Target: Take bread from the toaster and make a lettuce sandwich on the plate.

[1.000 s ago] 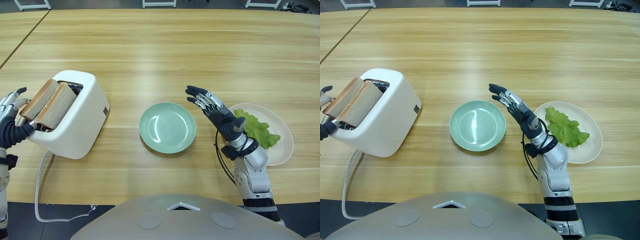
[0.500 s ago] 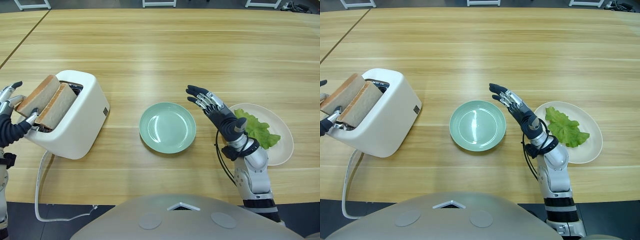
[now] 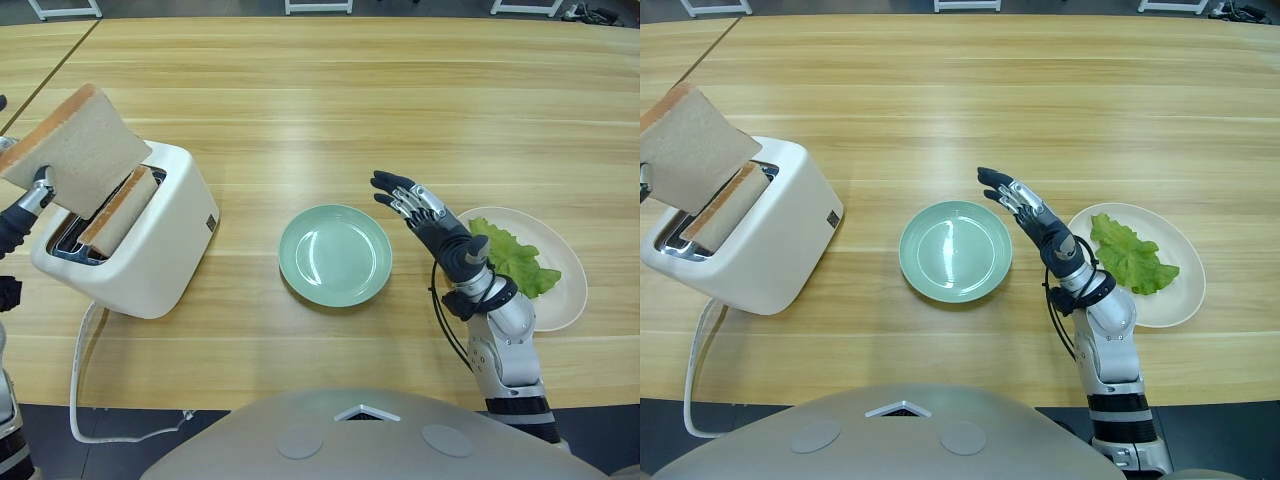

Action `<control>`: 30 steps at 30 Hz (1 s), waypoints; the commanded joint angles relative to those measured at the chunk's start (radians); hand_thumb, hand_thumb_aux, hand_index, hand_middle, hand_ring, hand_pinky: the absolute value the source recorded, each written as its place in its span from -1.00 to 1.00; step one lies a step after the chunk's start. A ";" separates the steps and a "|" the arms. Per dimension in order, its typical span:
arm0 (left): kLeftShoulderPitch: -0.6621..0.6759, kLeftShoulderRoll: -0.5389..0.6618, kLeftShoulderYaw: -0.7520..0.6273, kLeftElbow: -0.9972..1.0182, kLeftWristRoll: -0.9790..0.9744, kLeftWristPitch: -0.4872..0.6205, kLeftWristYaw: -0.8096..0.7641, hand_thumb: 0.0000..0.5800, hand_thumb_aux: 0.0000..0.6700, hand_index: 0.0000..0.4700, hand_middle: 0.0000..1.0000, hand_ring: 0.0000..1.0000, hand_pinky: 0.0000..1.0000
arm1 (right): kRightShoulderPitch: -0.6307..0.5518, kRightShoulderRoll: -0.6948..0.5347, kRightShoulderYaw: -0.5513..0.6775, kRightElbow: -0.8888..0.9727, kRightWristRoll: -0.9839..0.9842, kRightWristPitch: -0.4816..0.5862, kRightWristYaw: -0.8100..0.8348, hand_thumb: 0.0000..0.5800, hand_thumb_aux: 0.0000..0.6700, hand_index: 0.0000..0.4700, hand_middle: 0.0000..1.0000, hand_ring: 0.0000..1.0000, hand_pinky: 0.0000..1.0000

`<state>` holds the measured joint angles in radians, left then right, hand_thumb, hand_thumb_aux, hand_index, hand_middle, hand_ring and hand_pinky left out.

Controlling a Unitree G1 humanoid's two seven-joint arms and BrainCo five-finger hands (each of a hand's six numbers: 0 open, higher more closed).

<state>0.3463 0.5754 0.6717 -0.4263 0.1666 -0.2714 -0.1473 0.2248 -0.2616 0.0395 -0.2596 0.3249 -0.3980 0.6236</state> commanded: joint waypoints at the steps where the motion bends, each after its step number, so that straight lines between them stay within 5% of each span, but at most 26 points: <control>1: -0.077 -0.012 -0.092 -0.061 -0.018 0.027 -0.018 1.00 1.00 1.00 -1.00 -1.00 -1.00 | -0.016 0.005 0.002 0.023 -0.013 -0.007 -0.010 -1.00 -1.00 -1.00 -1.00 -1.00 -1.00; 9: -0.334 -0.031 -0.299 -0.119 0.175 0.004 0.063 1.00 1.00 1.00 -1.00 -1.00 -1.00 | -0.079 0.023 -0.014 0.092 0.017 -0.003 -0.019 -1.00 -1.00 -1.00 -1.00 -1.00 -1.00; 16: -0.352 -0.130 -0.628 -0.141 0.425 -0.006 0.031 1.00 1.00 1.00 -1.00 -1.00 -1.00 | -0.135 0.031 -0.041 0.108 0.065 0.041 -0.034 -1.00 -1.00 -1.00 -1.00 -1.00 -1.00; 30: -0.469 -0.201 -1.153 0.265 1.103 -0.059 0.240 1.00 1.00 1.00 -1.00 -1.00 -1.00 | -0.255 -0.080 -0.261 0.018 0.168 0.141 -0.094 -1.00 -1.00 -1.00 -1.00 -1.00 -1.00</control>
<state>-0.1208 0.3735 -0.4281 -0.2240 1.2327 -0.3211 0.0623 -0.0146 -0.3107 -0.1851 -0.2155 0.4711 -0.2811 0.5344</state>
